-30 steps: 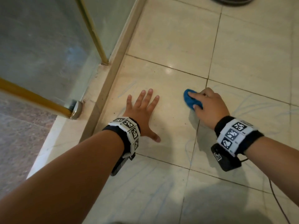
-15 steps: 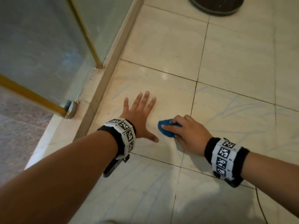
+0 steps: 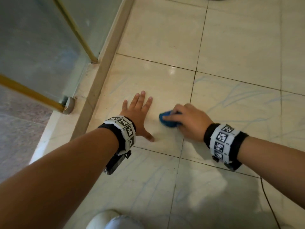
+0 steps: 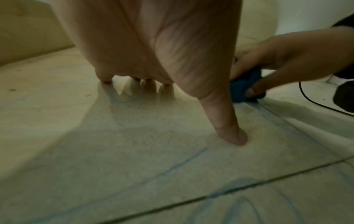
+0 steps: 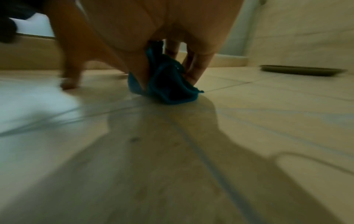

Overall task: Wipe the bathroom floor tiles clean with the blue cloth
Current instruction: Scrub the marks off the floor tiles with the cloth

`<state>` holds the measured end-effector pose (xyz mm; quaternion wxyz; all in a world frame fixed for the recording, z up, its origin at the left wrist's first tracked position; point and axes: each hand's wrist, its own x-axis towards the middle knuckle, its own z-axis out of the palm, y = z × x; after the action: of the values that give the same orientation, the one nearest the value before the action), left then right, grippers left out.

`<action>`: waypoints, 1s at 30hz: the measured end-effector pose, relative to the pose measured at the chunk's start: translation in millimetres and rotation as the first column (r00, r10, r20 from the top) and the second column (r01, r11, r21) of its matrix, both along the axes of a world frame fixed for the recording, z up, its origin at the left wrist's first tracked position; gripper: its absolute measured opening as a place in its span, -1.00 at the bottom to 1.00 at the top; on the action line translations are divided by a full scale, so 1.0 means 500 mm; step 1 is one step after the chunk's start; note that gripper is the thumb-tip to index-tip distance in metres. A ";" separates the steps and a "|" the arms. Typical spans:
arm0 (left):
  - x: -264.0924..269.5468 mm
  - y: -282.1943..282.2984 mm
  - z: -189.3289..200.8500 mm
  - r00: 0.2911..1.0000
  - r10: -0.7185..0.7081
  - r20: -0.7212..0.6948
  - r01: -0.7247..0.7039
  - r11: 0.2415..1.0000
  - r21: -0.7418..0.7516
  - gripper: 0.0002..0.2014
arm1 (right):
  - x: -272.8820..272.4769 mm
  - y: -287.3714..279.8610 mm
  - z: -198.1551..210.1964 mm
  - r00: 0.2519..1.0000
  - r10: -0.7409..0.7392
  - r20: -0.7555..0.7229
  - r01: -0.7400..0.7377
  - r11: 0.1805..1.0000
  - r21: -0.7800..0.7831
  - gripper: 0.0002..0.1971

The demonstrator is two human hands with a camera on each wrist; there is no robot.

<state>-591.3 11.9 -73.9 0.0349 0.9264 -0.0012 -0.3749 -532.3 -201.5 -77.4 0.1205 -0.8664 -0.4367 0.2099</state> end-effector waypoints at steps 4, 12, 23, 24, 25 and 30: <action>0.001 -0.001 -0.001 1.000 0.009 -0.013 -0.009 1.000 -0.001 0.46 | 0.016 -0.009 0.016 0.990 -0.138 0.011 0.139 0.989 -0.050 -0.61; 0.001 -0.001 0.000 1.000 0.004 -0.002 -0.004 1.000 0.002 0.46 | 0.006 -0.013 0.014 0.994 -0.066 -0.091 0.062 0.997 -0.038 -0.63; 0.003 0.002 0.002 1.000 0.018 0.002 -0.018 0.999 -0.028 0.43 | -0.010 -0.016 0.019 0.991 0.082 -0.103 -0.088 0.995 -0.048 -0.62; 0.005 0.003 0.006 1.000 0.026 0.015 -0.026 0.999 -0.039 0.40 | 0.024 -0.007 0.011 0.997 -0.053 -0.057 0.051 0.998 -0.038 -0.62; 0.009 0.007 0.011 0.998 0.046 0.043 -0.043 0.997 -0.062 0.36 | 0.048 0.003 0.007 0.980 -0.195 -0.029 0.194 0.981 -0.028 -0.63; 0.022 0.050 0.030 0.972 0.186 0.143 -0.172 0.979 -0.107 0.32 | -0.019 0.064 0.018 0.999 0.036 0.026 -0.033 0.992 -0.125 -0.55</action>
<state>-580.3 36.8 -59.1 0.1120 0.9459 0.0621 -0.2981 -541.6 -169.3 -68.6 0.0562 -0.8674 -0.4394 0.2265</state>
